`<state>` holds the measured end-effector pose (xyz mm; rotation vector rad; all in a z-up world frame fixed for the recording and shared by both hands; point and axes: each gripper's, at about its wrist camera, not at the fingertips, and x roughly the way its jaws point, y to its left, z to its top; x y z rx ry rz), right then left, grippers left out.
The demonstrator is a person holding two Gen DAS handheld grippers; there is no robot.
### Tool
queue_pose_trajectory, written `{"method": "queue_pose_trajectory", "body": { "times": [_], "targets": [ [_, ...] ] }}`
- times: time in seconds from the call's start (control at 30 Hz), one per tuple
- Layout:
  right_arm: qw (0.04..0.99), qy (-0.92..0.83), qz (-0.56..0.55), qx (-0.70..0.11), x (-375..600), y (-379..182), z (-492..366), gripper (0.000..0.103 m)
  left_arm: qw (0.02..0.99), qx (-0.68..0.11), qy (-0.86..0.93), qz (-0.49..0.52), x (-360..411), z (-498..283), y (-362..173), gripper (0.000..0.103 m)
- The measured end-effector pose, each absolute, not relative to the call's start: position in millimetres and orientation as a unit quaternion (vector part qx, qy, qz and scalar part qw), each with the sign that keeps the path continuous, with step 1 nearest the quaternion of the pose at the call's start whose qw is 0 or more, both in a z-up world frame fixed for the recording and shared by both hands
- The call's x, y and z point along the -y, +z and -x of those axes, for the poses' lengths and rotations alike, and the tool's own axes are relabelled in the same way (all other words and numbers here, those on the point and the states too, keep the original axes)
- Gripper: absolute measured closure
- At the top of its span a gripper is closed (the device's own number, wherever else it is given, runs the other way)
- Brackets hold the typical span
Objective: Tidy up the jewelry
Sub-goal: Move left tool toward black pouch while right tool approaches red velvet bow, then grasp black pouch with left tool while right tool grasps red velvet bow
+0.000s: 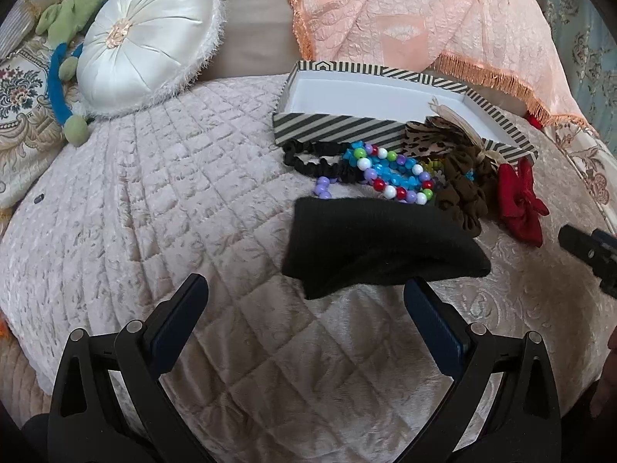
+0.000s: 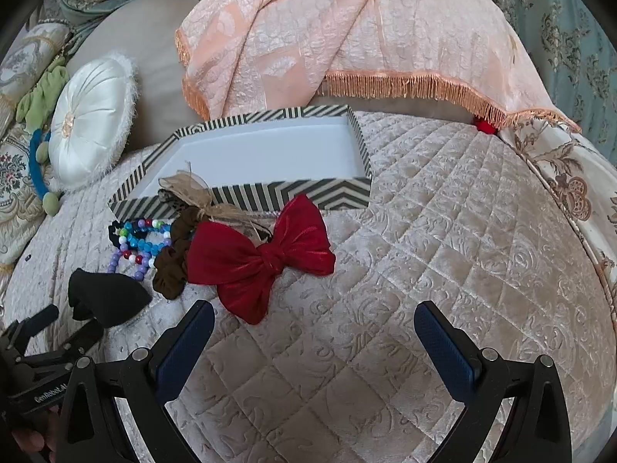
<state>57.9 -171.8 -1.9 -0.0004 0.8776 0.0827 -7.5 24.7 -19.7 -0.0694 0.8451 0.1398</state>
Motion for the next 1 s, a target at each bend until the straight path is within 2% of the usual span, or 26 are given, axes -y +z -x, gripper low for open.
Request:
{"method": "queue_pose_trajectory", "body": {
  "times": [0.2,0.43,0.57,0.7,0.73,0.77,0.83,0.9,0.93,0.97,1.0],
  "targets": [
    [0.882,0.042,-0.009,-0.470,177.7,-17.8,-62.0,0.000,0.910,-0.408,0.023,0.065,-42.8,8.3,-3.0,0.001],
    [0.886,0.048,-0.007,-0.461,179.8,-14.4,-54.6,0.000,0.904,-0.416,-0.090,-0.032,-20.8,-24.6,28.0,0.001],
    [0.889,0.038,-0.008,-0.456,184.7,-12.1,-55.1,0.000,0.900,-0.414,-0.129,-0.046,-16.7,-39.2,16.6,0.001],
    [0.889,0.036,0.000,-0.457,183.1,-12.9,-57.1,0.000,0.881,-0.451,-0.142,-0.002,-17.6,-52.8,-2.0,0.001],
    [0.889,0.036,0.003,-0.457,181.5,-13.0,-58.0,0.000,0.879,-0.455,-0.143,-0.005,-15.5,-52.8,-5.1,0.007],
    [0.889,0.037,0.004,-0.457,180.1,-13.2,-58.6,0.000,0.877,-0.459,-0.142,-0.016,-11.0,-50.9,-9.2,0.022],
    [0.889,0.039,0.005,-0.456,179.1,-13.5,-60.0,0.000,0.874,-0.463,-0.149,-0.017,-6.9,-45.9,-12.3,0.035],
    [0.890,0.042,0.003,-0.453,178.5,-12.6,-61.3,0.000,0.879,-0.450,-0.155,-0.021,-0.7,-36.3,-7.5,0.055],
    [0.891,0.047,0.001,-0.451,178.7,-11.5,-62.1,0.000,0.880,-0.445,-0.162,-0.019,0.3,-31.9,-4.2,0.073],
    [0.892,0.054,-0.002,-0.448,179.1,-9.9,-63.1,0.000,0.882,-0.441,-0.166,-0.014,0.0,-28.8,-2.4,0.085],
    [0.894,0.061,-0.005,-0.445,179.3,-8.4,-64.0,0.000,0.883,-0.435,-0.174,-0.002,-2.2,-25.4,2.2,0.086]
  ]
}}
